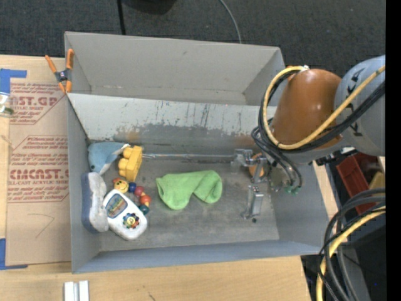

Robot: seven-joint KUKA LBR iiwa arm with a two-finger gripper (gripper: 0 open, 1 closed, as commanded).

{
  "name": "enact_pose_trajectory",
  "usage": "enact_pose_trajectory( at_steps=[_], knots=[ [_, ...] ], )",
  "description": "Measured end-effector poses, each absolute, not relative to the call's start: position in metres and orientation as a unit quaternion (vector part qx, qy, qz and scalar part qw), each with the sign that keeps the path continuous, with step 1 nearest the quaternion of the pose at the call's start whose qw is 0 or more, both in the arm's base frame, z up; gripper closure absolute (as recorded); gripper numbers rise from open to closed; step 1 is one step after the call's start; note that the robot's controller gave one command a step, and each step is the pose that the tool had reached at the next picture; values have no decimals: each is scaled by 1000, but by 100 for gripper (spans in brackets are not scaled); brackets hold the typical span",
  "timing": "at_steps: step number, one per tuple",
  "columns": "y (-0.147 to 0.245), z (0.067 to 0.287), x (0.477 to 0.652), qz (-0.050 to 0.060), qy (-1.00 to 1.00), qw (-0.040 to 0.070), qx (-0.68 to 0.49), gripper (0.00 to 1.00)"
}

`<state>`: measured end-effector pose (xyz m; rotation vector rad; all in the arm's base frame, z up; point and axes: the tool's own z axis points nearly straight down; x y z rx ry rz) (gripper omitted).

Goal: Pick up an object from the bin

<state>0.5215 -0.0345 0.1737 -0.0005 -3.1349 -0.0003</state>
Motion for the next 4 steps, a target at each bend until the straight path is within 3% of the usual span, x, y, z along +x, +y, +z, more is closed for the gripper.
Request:
enact_pose_trajectory(
  at_steps=[1, 2, 3, 4],
  knots=[
    [-34, 178, 523, 0, -1000, -1, 0, 0],
    [5, 145, 538, 0, -1000, 0, -4, 0],
    [26, 118, 536, -1, -999, 0, 41, 0],
    [37, 98, 552, 0, -999, -1, 54, 0]
  ],
)
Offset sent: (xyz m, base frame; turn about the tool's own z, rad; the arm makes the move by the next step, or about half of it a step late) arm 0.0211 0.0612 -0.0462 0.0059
